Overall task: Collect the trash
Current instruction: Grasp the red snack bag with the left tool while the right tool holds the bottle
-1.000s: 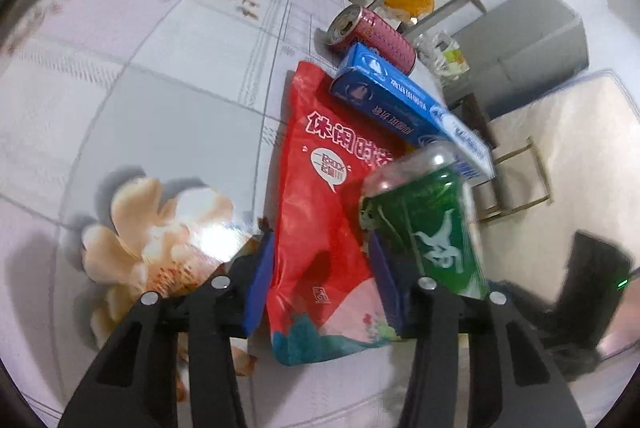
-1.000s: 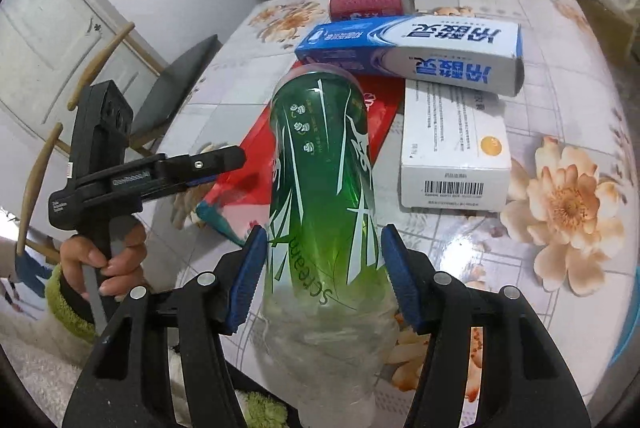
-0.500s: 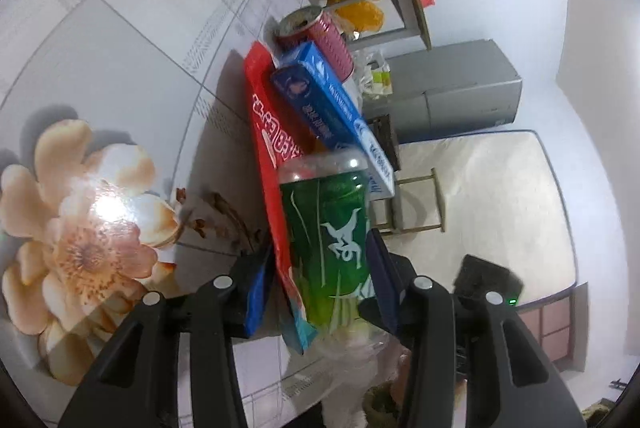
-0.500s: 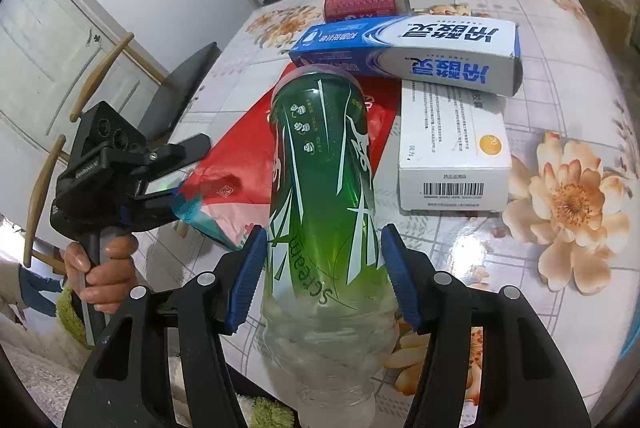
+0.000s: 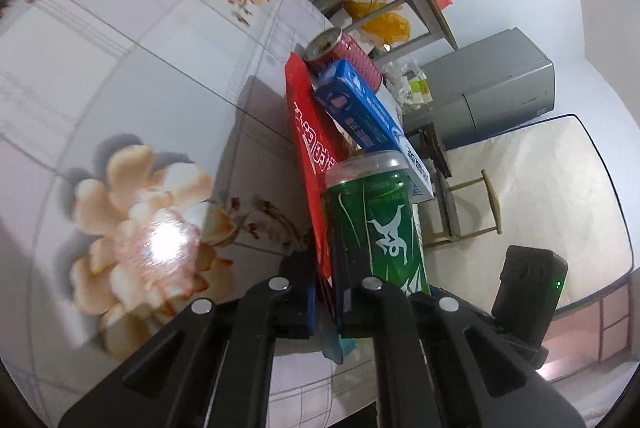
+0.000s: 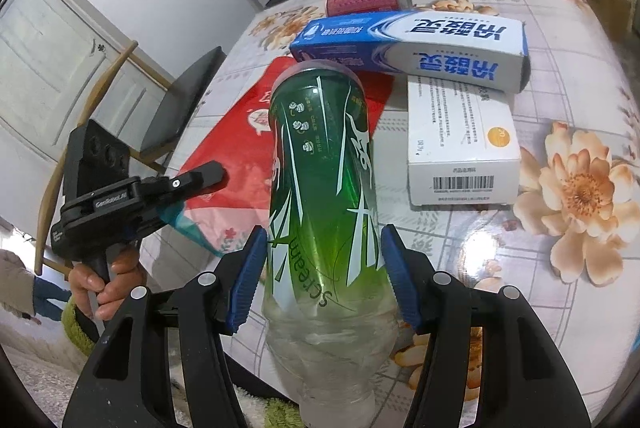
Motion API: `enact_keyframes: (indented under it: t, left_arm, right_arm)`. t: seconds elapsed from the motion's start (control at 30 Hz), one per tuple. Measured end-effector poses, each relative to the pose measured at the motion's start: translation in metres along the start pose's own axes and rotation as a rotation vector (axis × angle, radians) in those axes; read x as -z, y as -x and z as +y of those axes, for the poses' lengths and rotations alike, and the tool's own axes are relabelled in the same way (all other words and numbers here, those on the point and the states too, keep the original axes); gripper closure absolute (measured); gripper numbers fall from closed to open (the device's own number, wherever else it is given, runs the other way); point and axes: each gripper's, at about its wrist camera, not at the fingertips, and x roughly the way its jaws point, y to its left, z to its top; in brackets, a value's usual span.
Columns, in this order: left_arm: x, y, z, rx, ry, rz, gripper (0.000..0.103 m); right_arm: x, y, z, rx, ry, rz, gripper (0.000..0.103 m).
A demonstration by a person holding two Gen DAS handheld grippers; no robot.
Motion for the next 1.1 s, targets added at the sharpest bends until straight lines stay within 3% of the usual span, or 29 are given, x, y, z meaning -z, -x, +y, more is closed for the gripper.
enact_keyframes:
  t: [0.23, 0.7, 1.1]
  left_arm:
    - [0.007, 0.031, -0.004, -0.045, -0.038, -0.079, 0.098]
    - [0.001, 0.083, -0.034, 0.013, -0.137, -0.274, 0.098]
    - [0.003, 0.102, -0.051, 0.049, -0.192, -0.348, 0.098]
  right_arm:
    - [-0.001, -0.002, 0.003, -0.020, 0.003, 0.006, 0.048]
    - [-0.003, 0.016, 0.008, -0.072, 0.012, -0.039, 0.048]
    - [0.004, 0.048, 0.004, -0.085, -0.025, -0.118, 0.048]
